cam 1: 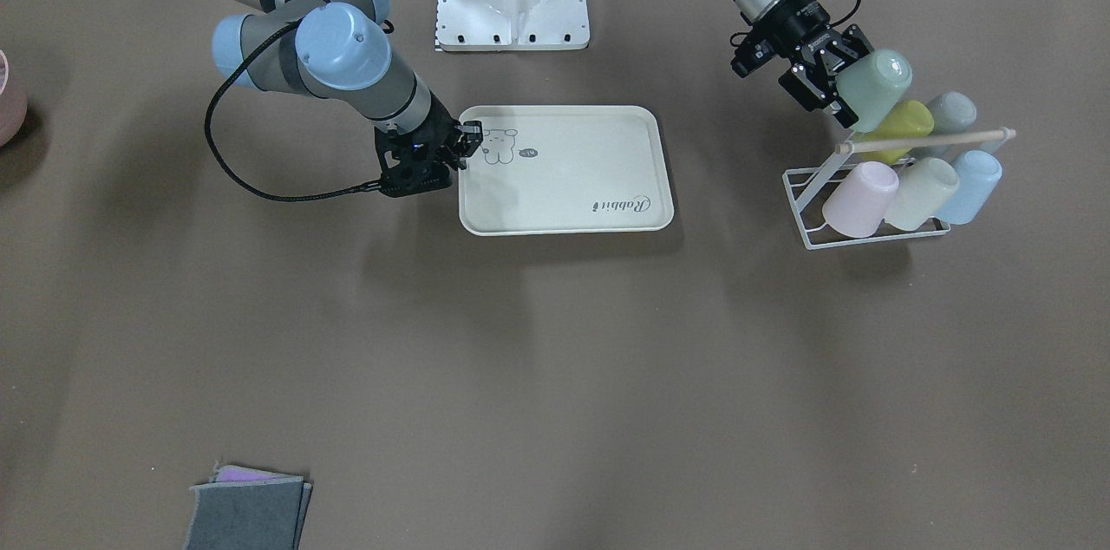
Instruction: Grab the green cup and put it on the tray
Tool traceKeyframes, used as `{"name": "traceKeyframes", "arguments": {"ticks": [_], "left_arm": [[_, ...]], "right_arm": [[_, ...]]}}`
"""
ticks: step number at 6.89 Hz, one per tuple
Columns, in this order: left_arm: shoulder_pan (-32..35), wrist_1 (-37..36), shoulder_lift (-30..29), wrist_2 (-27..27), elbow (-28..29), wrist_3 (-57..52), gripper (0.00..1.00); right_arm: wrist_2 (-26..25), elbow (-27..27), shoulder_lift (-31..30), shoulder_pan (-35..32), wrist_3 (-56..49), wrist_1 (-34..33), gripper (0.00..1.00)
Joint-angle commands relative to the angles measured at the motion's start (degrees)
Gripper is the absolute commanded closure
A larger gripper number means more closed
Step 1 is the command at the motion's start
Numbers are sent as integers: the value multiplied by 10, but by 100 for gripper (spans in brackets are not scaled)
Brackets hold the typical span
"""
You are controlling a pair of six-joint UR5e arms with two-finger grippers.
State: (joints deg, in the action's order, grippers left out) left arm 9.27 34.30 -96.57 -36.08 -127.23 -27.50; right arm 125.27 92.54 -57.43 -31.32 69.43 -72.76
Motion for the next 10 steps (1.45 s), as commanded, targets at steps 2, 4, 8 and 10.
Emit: {"name": "traceKeyframes", "arguments": {"ticks": [2,4,8,10], "left_arm": [[6,2,-53,-15,-5,-5,33],[28,15,-125,-35,2,0,33],[89,238,-138,-108,45,6,36],[95,311,-138,-137,47,79,38]], "right_arm": [[-1,-10,0,1,1,1,100],[-3,-9,0,0,17,1,10],[47,32,-54,-85,-18,1,3],[75,39,-84,-142,-93,-7,3]]}}
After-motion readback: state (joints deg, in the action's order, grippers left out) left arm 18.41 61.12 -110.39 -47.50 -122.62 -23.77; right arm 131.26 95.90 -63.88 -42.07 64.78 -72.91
